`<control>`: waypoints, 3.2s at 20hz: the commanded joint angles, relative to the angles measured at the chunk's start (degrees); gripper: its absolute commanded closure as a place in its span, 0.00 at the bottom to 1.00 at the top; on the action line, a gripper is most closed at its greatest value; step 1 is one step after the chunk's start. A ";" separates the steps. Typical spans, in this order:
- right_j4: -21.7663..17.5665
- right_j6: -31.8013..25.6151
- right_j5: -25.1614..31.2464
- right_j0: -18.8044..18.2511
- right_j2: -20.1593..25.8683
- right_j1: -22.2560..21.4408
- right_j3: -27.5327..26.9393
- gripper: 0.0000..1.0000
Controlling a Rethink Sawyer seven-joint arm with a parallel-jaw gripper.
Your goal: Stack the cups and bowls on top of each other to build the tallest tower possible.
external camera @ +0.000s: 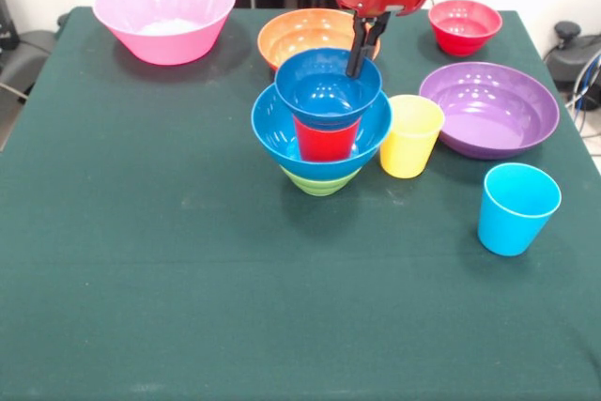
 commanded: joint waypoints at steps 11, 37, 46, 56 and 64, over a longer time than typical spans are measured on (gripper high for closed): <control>1.51 4.38 6.63 -0.06 3.09 1.16 0.27 1.00; 1.73 3.86 8.45 -0.06 2.84 0.89 0.04 0.00; 2.91 2.76 12.91 0.26 3.01 -3.50 1.25 0.00; 3.36 2.23 16.10 -0.42 4.54 -6.95 3.22 0.00; 3.30 -0.04 17.66 -2.32 5.31 -7.81 2.97 0.00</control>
